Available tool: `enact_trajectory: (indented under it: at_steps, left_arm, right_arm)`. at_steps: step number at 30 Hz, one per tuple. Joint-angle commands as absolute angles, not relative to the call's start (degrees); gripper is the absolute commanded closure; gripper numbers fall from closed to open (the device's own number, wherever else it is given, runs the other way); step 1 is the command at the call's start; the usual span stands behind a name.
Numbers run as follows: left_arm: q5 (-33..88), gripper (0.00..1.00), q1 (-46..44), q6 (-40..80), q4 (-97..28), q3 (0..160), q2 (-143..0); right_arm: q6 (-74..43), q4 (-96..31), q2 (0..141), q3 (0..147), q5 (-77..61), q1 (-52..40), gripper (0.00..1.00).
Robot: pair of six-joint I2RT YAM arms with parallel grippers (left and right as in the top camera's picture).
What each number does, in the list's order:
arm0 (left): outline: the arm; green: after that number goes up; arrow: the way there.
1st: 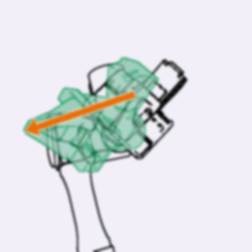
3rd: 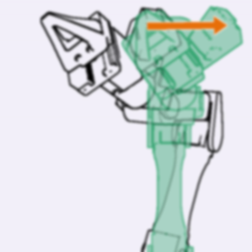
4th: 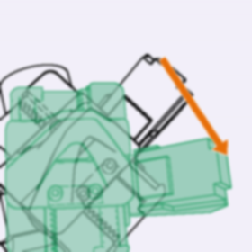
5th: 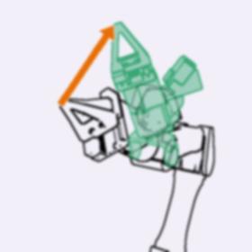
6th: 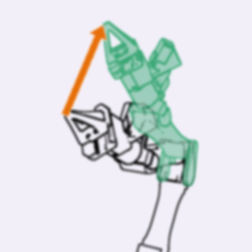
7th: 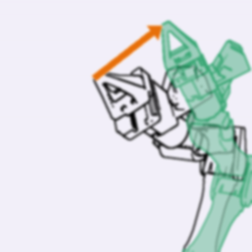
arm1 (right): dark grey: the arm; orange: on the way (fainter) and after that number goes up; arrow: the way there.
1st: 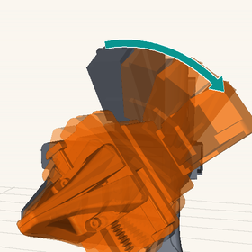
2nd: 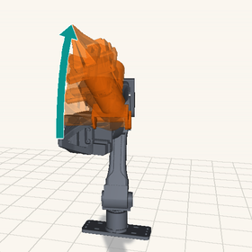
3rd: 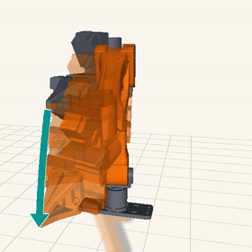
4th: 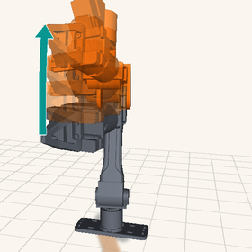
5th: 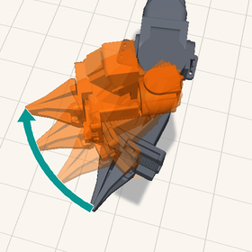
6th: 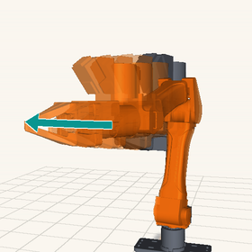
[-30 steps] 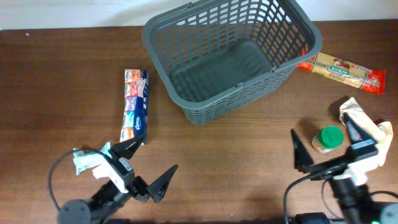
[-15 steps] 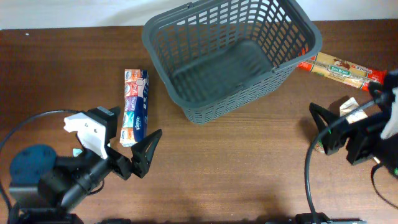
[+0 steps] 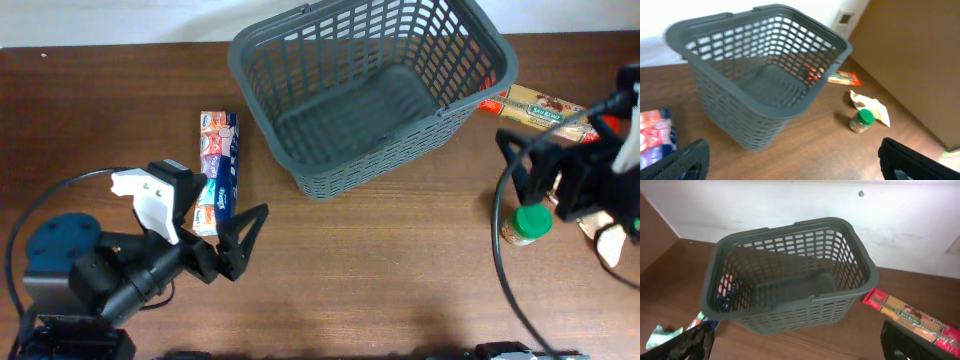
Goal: Pack container
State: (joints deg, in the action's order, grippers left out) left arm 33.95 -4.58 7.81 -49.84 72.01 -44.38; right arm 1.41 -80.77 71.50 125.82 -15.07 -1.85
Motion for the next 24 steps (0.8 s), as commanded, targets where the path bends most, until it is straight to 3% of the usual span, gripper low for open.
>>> enact_trajectory:
  at_steps: [1, 8, 15, 18, 24]
  left_arm:
    - [28.08, 0.0, -11.33, 9.98, -51.07, 76.14, -44.73]
    - [16.45, 0.0, -33.69, 16.56, -51.9, 79.46, -51.57]
    - [-9.1, 0.0, -57.95, 17.12, -53.95, 86.5, -66.46]
    - [-16.6, 0.01, -60.62, 17.1, -58.98, 93.06, -72.38]
    - [-18.2, 0.01, -59.59, 15.46, -66.94, 101.1, -79.75]
  right_arm:
    - [-0.97, -81.14, 76.03, 130.17, -15.86, -1.48, 0.01]
    - [-1.17, -85.36, 87.26, 146.71, -20.03, -1.48, 0.01]
    - [-0.89, -90.8, 93.69, 155.48, -19.99, -1.48, 0.01]
    - [0.12, -92.44, 94.85, 155.48, -19.99, -1.48, 0.01]
    - [1.69, -92.51, 97.34, 155.48, -20.16, -1.34, 0.01]
